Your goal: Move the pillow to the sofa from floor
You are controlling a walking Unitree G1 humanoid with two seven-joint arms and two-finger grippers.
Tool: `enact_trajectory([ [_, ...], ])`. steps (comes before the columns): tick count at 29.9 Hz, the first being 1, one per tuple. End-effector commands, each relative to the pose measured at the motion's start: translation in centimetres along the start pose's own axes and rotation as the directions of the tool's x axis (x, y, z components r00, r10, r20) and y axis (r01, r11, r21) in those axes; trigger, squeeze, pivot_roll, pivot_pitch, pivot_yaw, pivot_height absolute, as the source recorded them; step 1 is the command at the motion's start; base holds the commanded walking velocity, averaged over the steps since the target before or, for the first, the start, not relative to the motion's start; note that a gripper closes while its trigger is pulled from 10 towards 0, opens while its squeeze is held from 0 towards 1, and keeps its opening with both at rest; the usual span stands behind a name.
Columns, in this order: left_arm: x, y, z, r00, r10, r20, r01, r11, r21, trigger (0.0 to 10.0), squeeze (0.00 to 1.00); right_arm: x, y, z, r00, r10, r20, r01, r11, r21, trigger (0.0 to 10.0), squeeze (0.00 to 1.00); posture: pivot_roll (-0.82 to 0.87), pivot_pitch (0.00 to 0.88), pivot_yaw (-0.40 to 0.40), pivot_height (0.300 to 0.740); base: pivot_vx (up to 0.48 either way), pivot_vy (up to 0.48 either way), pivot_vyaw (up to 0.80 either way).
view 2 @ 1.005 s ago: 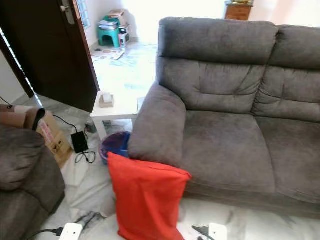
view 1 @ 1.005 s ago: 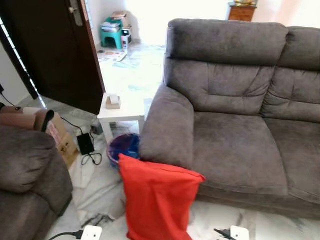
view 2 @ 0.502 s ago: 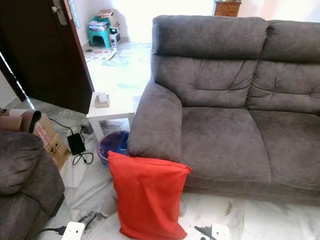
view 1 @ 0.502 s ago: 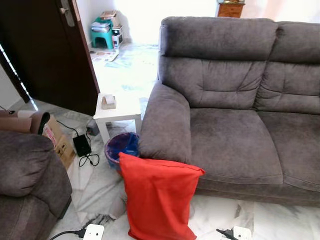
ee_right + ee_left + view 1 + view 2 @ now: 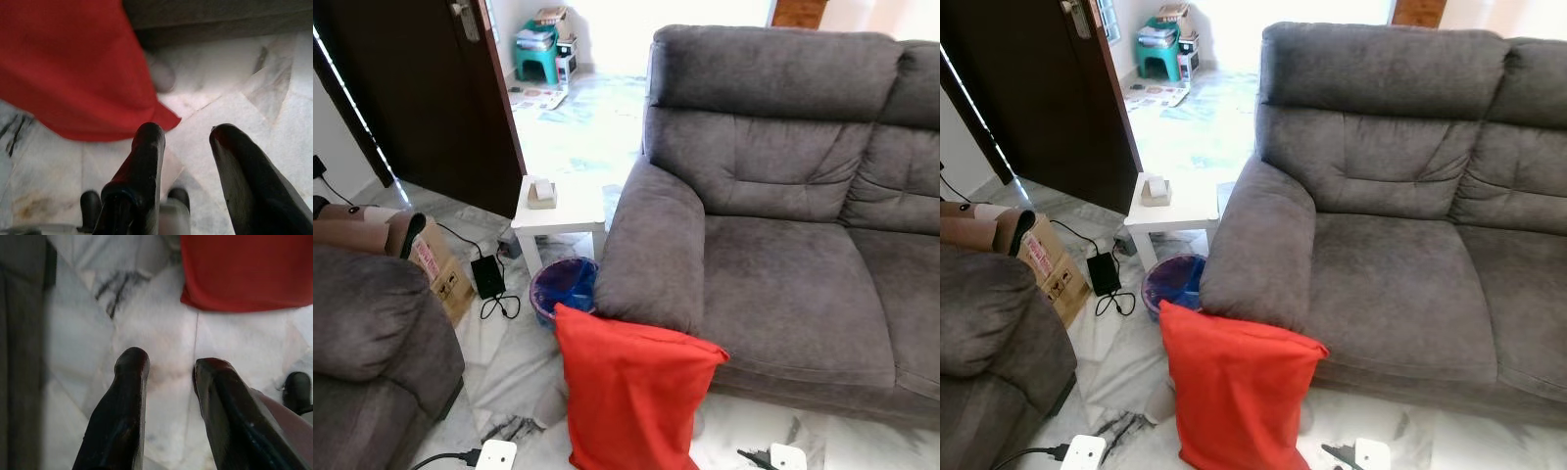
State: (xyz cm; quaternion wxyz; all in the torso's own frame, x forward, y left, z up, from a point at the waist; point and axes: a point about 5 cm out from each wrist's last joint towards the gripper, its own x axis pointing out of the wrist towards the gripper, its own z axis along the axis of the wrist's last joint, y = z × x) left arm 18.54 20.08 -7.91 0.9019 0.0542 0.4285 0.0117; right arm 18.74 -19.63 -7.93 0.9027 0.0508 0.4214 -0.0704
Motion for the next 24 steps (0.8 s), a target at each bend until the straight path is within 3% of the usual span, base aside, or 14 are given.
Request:
enact_trajectory([
  [1,-0.48,2.02,-1.81,0.993,0.07,-0.092,-0.089,0.971,-0.22,10.0,0.0,-0.81,2.79,-3.81,0.981,0.146,-0.129,-0.128,0.982,0.135,10.0,0.0,0.14,0.041,0.06,0.74,0.379,0.0,0.0],
  [5,-0.46,1.98,-1.76,0.993,0.07,-0.091,-0.089,0.971,-0.223,10.0,0.0,-0.8,2.77,-3.74,0.981,0.146,-0.126,-0.129,0.982,0.135,10.0,0.0,0.14,0.042,0.06,0.74,0.368,0.0,0.0],
  [16,-0.47,2.1,-1.35,0.994,0.104,-0.04,-0.11,0.965,-0.236,10.0,0.0,-0.77,2.77,-3.47,0.983,0.152,-0.098,-0.139,0.982,0.131,10.0,0.0,0.16,0.038,0.05,0.74,0.0,0.0,0.0],
  [24,-0.42,1.49,-1.62,0.994,0.082,-0.07,-0.095,0.971,-0.221,10.0,0.0,-0.74,2.11,-3.4,0.986,0.128,-0.106,-0.12,0.99,0.08,10.0,0.0,0.15,0.027,0.039,0.74,0.0,0.0,0.0],
])
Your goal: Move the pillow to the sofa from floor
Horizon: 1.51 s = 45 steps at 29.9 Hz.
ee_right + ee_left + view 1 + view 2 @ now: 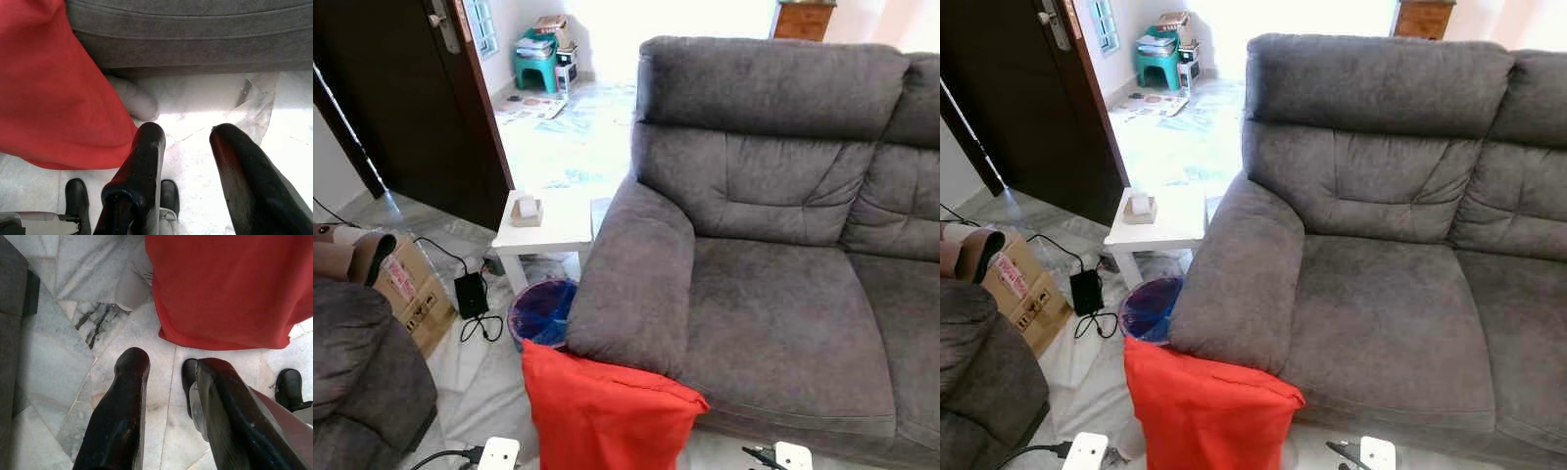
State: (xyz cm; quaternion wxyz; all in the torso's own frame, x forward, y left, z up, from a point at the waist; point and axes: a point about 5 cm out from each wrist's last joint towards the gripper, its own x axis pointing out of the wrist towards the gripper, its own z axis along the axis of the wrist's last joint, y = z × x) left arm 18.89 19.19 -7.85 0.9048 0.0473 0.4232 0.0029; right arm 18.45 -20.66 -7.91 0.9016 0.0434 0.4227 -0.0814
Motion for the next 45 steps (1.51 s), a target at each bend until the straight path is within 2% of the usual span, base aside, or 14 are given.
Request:
enact_trajectory([
  [1,-0.62,2.36,-2.02,0.991,0.105,-0.086,-0.121,0.97,-0.212,10.0,0.0,-0.7,3.13,-3.35,0.982,0.153,-0.107,-0.145,0.986,0.081,10.0,0.0,0.15,0.027,0.039,0.74,0.0,0.0,0.0],
  [10,-0.66,2.1,-2.37,0.987,0.118,-0.11,-0.138,0.97,-0.2,10.0,0.0,-0.75,2.67,-3.55,0.983,0.136,-0.12,-0.129,0.99,0.062,10.0,0.0,0.13,0.006,0.036,0.74,0.0,0.0,0.0],
  [11,-0.67,2.14,-2.41,0.986,0.119,-0.113,-0.139,0.974,-0.18,10.0,0.0,-0.77,2.62,-3.59,0.983,0.134,-0.122,-0.128,0.99,0.051,10.0,0.0,0.12,0.0,0.036,0.74,0.0,0.0,0.0],
  [12,-0.66,2.24,-2.33,0.987,0.111,-0.112,-0.123,0.987,-0.103,10.0,0.0,-0.78,2.59,-3.61,0.984,0.132,-0.122,-0.129,0.991,0.026,10.0,0.0,0.11,0.0,0.038,0.74,0.0,0.0,0.0],
  [15,-0.67,2.35,-2.33,0.988,0.104,-0.116,-0.106,0.994,-0.012,10.0,0.0,-0.84,2.58,-3.79,0.984,0.129,-0.124,-0.127,0.992,0.025,10.0,0.0,0.11,0.0,0.039,0.74,0.0,0.0,0.0],
  [22,-0.79,2.31,-2.62,0.988,0.109,-0.109,-0.114,0.993,-0.041,10.0,0.0,-0.94,2.33,-4.16,0.985,0.102,-0.139,-0.103,0.995,0.002,10.0,0.0,0.11,0.0,0.042,0.74,0.0,0.0,0.0],
  [45,-0.79,2.31,-2.62,0.988,0.109,-0.109,-0.114,0.993,-0.041,10.0,0.0,-0.94,2.33,-4.16,0.985,0.102,-0.139,-0.103,0.995,0.002,10.0,0.0,0.11,0.0,0.042,0.74,0.0,0.0,0.0],
])
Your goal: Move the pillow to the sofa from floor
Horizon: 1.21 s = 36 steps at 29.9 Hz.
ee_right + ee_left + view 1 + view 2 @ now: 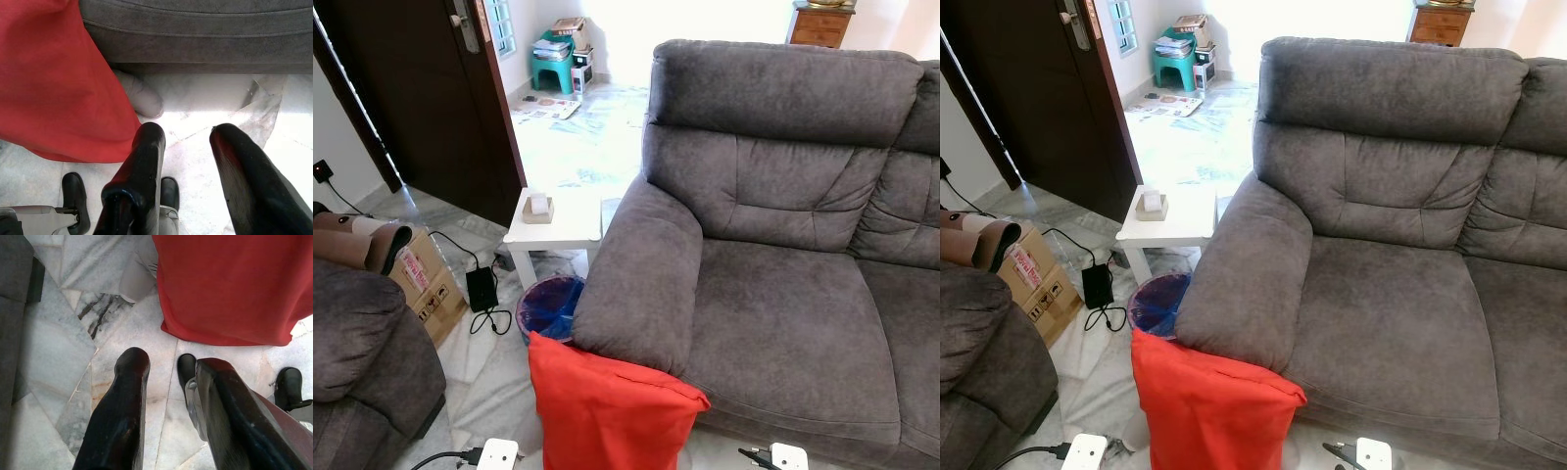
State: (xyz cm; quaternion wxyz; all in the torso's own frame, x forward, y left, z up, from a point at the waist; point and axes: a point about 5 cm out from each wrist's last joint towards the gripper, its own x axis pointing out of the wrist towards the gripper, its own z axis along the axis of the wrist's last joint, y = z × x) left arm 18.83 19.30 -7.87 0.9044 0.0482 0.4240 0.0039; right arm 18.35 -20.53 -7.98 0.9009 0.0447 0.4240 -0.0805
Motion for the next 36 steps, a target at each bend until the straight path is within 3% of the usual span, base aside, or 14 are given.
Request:
enact_trajectory([
  [1,-0.8,2.2,-2.6,0.989,0.106,-0.107,-0.111,0.993,-0.042,10.0,0.0,-0.9,2.2,-4.0,0.986,0.099,-0.136,-0.1,0.995,0.001,10.0,0.0,0.11,0.0,0.042,0.74,0.0,0.0,0.0],
  [7,-0.8,2.2,-2.6,0.989,0.106,-0.107,-0.111,0.993,-0.042,10.0,0.0,-0.9,2.2,-4.0,0.986,0.099,-0.136,-0.1,0.995,0.001,10.0,0.0,0.11,0.0,0.042,0.74,0.0,0.0,0.0],
  [11,-0.7,2.2,-2.4,0.99,0.099,-0.105,-0.106,0.992,-0.062,10.0,0.0,-0.9,2.4,-3.7,0.992,0.093,-0.089,-0.084,0.991,0.1,10.0,0.0,0.11,0.0,0.042,0.74,0.0,0.0,0.0],
  [19,-0.7,2.2,-2.2,0.991,0.103,-0.082,-0.108,0.992,-0.066,10.0,0.0,-0.8,2.4,-3.5,0.993,0.093,-0.075,-0.085,0.991,0.102,10.0,0.0,0.11,0.0,0.039,0.74,0.0,0.0,0.0],
  [26,-0.8,2.3,-1.2,0.991,0.123,0.048,-0.115,0.982,-0.151,10.0,0.0,-0.8,2.4,-2.5,0.995,0.097,0.033,-0.1,0.991,0.088,10.0,0.0,0.11,0.0,0.031,0.74,0.0,0.0,0.0],
  [28,-0.8,2.2,-0.6,0.986,0.122,0.117,-0.103,0.983,-0.153,10.0,0.0,0.5,1.6,5.0,0.966,0.118,0.229,-0.137,0.988,0.069,10.0,0.0,0.11,0.0,0.028,0.74,0.0,0.0,0.0],
  [29,-0.8,2.2,-0.6,0.986,0.122,0.117,-0.103,0.983,-0.153,10.0,0.0,0.5,1.6,5.0,0.966,0.118,0.229,-0.137,0.988,0.069,10.0,0.0,0.11,0.0,0.028,0.74,0.0,0.0,0.0],
  [30,-0.6,2.4,0.8,0.977,0.126,0.169,-0.102,0.984,-0.145,10.0,0.0,0.7,1.6,8.0,0.946,0.123,0.3,-0.147,0.987,0.059,10.0,0.0,0.11,0.001,0.027,0.74,0.0,0.0,0.0],
  [32,0.0,2.9,5.6,0.942,0.132,0.309,-0.103,0.989,-0.107,10.0,0.0,0.6,1.7,9.5,0.926,0.148,0.349,-0.167,0.986,0.027,10.0,0.0,0.11,0.002,0.031,0.74,0.0,0.0,0.0],
  [33,-0.1,3.3,8.1,0.907,0.141,0.396,-0.117,0.989,-0.085,10.0,0.0,0.5,2.0,10.5,0.904,0.173,0.391,-0.187,0.982,-0.002,10.0,0.0,0.1,0.002,0.033,0.74,0.0,0.0,0.0],
  [36,-0.6,3.8,8.9,0.873,0.143,0.466,-0.134,0.99,-0.052,10.0,0.0,0.2,1.8,11.9,0.871,0.176,0.458,-0.194,0.981,-0.009,10.0,0.0,0.1,0.005,0.033,0.74,0.0,0.0,0.0],
])
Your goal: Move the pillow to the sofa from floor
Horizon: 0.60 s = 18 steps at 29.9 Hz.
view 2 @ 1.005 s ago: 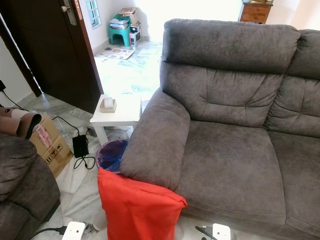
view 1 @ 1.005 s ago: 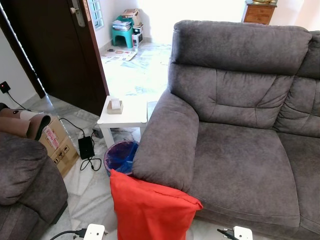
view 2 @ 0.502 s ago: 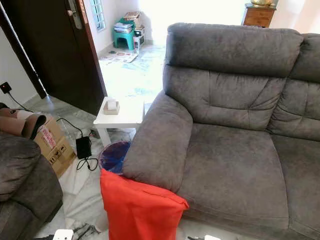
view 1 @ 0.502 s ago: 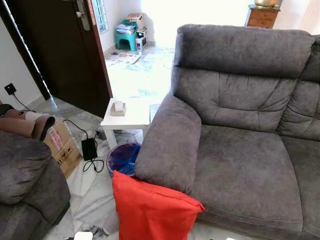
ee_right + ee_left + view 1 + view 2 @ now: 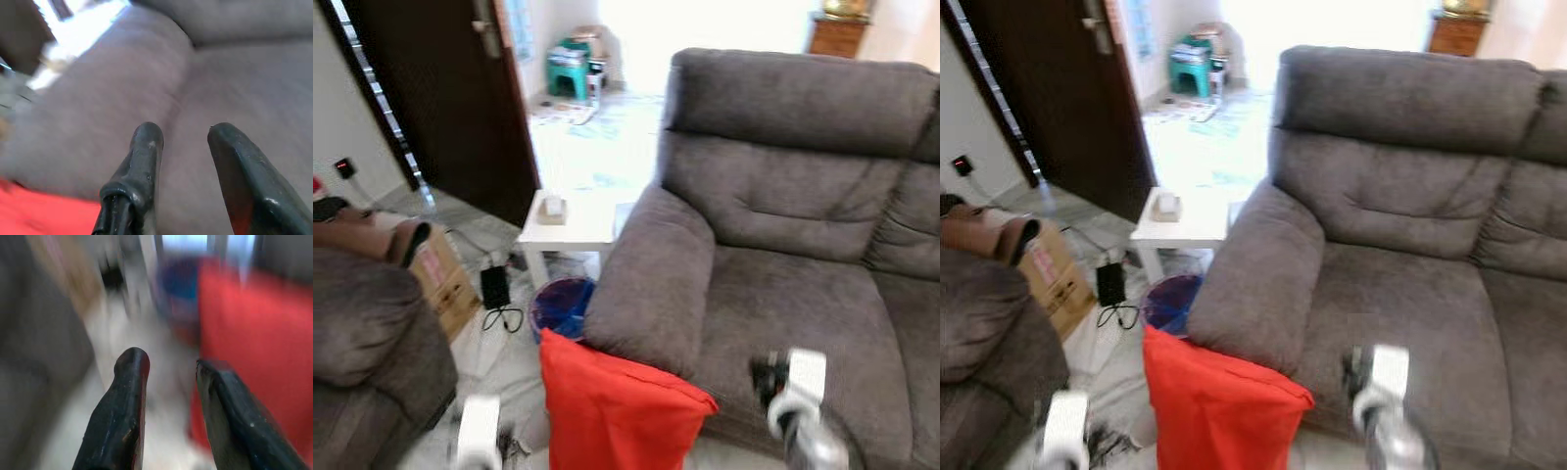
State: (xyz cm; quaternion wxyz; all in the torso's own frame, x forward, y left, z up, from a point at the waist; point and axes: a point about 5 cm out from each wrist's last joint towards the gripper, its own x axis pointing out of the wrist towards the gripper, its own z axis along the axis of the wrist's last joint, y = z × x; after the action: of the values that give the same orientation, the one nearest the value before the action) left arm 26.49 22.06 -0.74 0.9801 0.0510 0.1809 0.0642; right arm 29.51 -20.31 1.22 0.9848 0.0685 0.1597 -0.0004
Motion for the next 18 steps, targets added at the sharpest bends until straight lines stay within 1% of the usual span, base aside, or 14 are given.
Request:
enact_trajectory([
  [1,-0.8,0.3,-0.9,1.0,0.0,0.0,0.0,0.999,0.048,10.0,0.0,-1.1,-0.6,-2.0,0.998,-0.023,-0.053,0.024,0.999,0.034,10.0,0.0,0.1,0.004,0.034,0.74,0.0,0.0,0.0],
  [2,-0.8,0.3,-0.9,1.0,0.001,0.006,-0.001,0.999,0.053,10.0,0.0,-1.0,-0.6,-1.9,0.999,-0.025,-0.048,0.027,0.999,0.038,10.0,0.0,0.1,0.004,0.034,0.74,0.0,0.0,0.0],
  [3,-1.0,0.7,-0.6,0.998,0.027,0.051,-0.029,0.999,0.042,10.0,0.0,-1.0,-0.8,-1.6,0.999,-0.021,-0.03,0.023,0.999,0.046,10.0,0.0,0.1,0.005,0.031,0.74,0.0,0.0,0.0],
  [4,-1.1,1.0,-0.1,0.994,0.033,0.104,-0.036,0.999,0.027,10.0,0.0,-1.1,-1.0,-1.5,1.0,-0.018,-0.008,0.018,0.999,0.051,10.0,0.0,0.11,0.008,0.032,0.74,0.0,0.0,0.0],
  [5,-1.1,1.0,-0.1,0.994,0.033,0.104,-0.036,0.999,0.027,10.0,0.0,-1.1,-1.0,-1.5,1.0,-0.018,-0.008,0.018,0.999,0.051,10.0,0.0,0.11,0.008,0.032,0.74,0.0,0.0,0.0],
  [6,-1.3,1.2,0.4,0.988,0.029,0.153,-0.033,0.999,0.021,10.0,0.0,-1.3,-1.1,-1.4,1.0,-0.021,0.015,0.02,0.998,0.062,10.0,0.0,0.11,0.011,0.033,0.74,0.0,0.0,0.0],
  [7,-1.4,1.4,0.8,0.983,0.036,0.181,-0.037,0.999,0.002,10.0,0.0,-1.4,-1.3,-1.3,0.999,-0.03,0.03,0.028,0.997,0.071,10.0,0.0,0.12,0.014,0.034,0.74,0.0,0.0,0.0],
  [8,-1.4,1.4,0.8,0.983,0.036,0.181,-0.037,0.999,0.002,10.0,0.0,-1.4,-1.3,-1.3,0.999,-0.03,0.03,0.028,0.997,0.071,10.0,0.0,0.12,0.014,0.034,0.74,0.0,0.0,0.0],
  [10,-1.7,1.5,1.5,0.972,0.025,0.234,-0.025,1.0,-0.001,10.0,0.0,-1.6,-1.6,-1.0,0.996,-0.064,0.068,0.057,0.994,0.096,10.0,0.0,0.12,0.018,0.032,0.74,0.0,0.0,0.0],
  [11,-1.7,1.5,1.5,0.972,0.025,0.234,-0.025,1.0,-0.001,10.0,0.0,-1.6,-1.6,-1.0,0.996,-0.064,0.068,0.057,0.994,0.096,10.0,0.0,0.12,0.018,0.032,0.74,0.0,0.0,0.0],
  [12,-1.8,1.3,1.9,0.966,0.008,0.259,-0.01,1.0,0.005,10.0,0.0,-1.6,-1.8,-0.8,0.993,-0.085,0.082,0.077,0.992,0.101,10.0,0.0,0.12,0.021,0.03,0.74,0.0,0.0,0.0],
  [16,-1.7,0.8,2.9,0.952,-0.037,0.303,0.029,0.999,0.032,10.0,0.0,-1.2,-1.7,-0.1,0.99,-0.097,0.103,0.085,0.99,0.117,10.0,0.0,0.11,0.025,0.035,0.74,0.0,0.0,0.0],
  [17,-1.6,0.8,3.2,0.95,-0.043,0.31,0.034,0.999,0.033,10.0,0.0,-1.0,-1.6,0.2,0.991,-0.084,0.108,0.073,0.992,0.104,10.0,0.0,0.11,0.024,0.041,0.74,0.0,0.0,0.0],
  [18,-1.4,0.8,3.5,0.948,-0.044,0.316,0.039,0.999,0.023,10.0,0.0,-0.7,-1.3,0.6,0.992,-0.059,0.114,0.052,0.996,0.067,10.0,0.0,0.11,0.022,0.045,0.74,0.0,0.0,0.0],
])
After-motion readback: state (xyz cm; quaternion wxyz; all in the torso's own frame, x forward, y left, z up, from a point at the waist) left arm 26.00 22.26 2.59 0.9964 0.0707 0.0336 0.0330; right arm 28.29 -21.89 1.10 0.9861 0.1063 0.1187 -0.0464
